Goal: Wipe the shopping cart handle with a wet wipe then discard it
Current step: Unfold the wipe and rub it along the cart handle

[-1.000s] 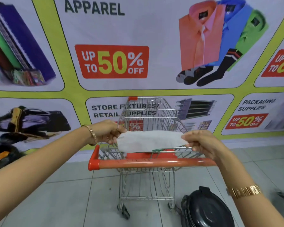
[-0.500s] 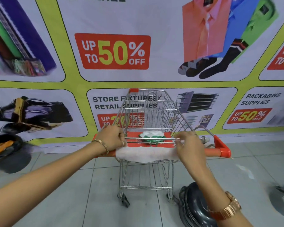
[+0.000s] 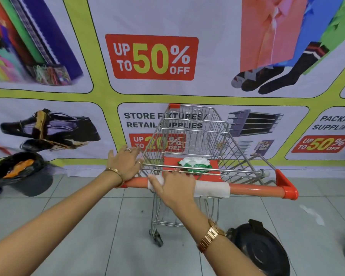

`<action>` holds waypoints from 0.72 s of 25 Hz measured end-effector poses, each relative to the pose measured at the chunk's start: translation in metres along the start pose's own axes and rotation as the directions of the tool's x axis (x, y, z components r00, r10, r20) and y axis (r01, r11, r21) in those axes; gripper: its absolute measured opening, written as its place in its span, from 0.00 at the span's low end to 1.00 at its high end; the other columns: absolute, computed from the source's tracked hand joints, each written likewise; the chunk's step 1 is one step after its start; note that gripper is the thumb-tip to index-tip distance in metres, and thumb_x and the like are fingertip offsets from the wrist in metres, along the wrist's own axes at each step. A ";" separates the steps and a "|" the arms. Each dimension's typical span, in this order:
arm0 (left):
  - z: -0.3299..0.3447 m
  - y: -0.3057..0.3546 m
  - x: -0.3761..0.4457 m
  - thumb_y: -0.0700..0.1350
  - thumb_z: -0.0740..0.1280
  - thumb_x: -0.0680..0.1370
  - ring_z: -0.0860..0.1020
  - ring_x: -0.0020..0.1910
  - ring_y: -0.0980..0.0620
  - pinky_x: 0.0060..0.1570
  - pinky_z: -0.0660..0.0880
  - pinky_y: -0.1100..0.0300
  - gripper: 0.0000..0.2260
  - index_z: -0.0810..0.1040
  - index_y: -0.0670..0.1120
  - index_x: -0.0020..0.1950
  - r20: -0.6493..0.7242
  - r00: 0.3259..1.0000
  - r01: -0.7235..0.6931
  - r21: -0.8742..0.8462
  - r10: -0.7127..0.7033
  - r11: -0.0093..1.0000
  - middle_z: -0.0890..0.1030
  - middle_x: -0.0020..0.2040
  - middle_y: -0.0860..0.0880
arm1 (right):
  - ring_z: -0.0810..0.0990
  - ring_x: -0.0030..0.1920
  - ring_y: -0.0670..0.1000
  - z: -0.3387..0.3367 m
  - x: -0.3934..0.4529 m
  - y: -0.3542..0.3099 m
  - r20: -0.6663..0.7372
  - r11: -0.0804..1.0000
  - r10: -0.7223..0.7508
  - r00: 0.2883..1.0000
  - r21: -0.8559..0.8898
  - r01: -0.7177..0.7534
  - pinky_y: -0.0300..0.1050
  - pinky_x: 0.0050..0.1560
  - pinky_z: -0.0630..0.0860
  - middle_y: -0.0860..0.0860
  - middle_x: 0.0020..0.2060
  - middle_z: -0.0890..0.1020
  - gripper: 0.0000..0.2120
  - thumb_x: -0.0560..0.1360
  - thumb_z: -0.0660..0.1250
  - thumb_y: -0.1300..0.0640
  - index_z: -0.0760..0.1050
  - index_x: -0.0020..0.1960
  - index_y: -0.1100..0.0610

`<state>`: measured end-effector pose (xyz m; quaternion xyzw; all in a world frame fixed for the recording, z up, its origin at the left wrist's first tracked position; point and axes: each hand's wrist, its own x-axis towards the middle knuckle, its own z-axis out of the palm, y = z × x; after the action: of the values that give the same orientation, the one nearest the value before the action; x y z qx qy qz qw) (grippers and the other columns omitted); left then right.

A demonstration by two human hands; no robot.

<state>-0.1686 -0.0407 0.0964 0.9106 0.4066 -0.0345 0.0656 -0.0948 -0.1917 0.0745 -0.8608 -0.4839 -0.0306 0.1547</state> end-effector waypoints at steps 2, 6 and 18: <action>0.007 -0.008 0.001 0.53 0.51 0.80 0.53 0.77 0.49 0.72 0.49 0.37 0.22 0.61 0.50 0.73 0.082 0.997 0.007 -0.039 -0.004 0.999 0.58 0.77 0.51 | 0.78 0.32 0.56 -0.003 0.001 0.010 0.000 1.000 -0.013 1.000 0.026 0.012 0.44 0.35 0.64 0.56 0.31 0.82 0.28 0.75 0.52 0.36 0.76 0.34 0.56; 0.014 -0.007 0.001 0.54 0.51 0.80 0.52 0.77 0.50 0.72 0.47 0.36 0.23 0.59 0.50 0.74 0.024 1.000 0.013 -0.107 -0.010 0.994 0.59 0.77 0.51 | 0.67 0.23 0.52 -0.014 -0.008 0.046 -0.050 0.997 0.061 0.997 -0.043 -0.064 0.41 0.31 0.59 0.51 0.21 0.69 0.25 0.73 0.47 0.41 0.64 0.24 0.54; 0.015 -0.006 0.000 0.56 0.50 0.80 0.53 0.77 0.48 0.72 0.45 0.37 0.23 0.60 0.52 0.74 -0.057 0.996 0.058 -0.172 -0.069 0.983 0.62 0.76 0.49 | 0.74 0.18 0.54 -0.004 0.010 -0.004 0.057 0.995 -0.070 0.996 -0.064 0.074 0.34 0.26 0.53 0.55 0.18 0.77 0.13 0.71 0.65 0.55 0.76 0.28 0.57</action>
<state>-0.1732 -0.0394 0.0807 0.8888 0.4388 0.0268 0.1290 -0.0923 -0.1825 0.0810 -0.8479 -0.5175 -0.0285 0.1118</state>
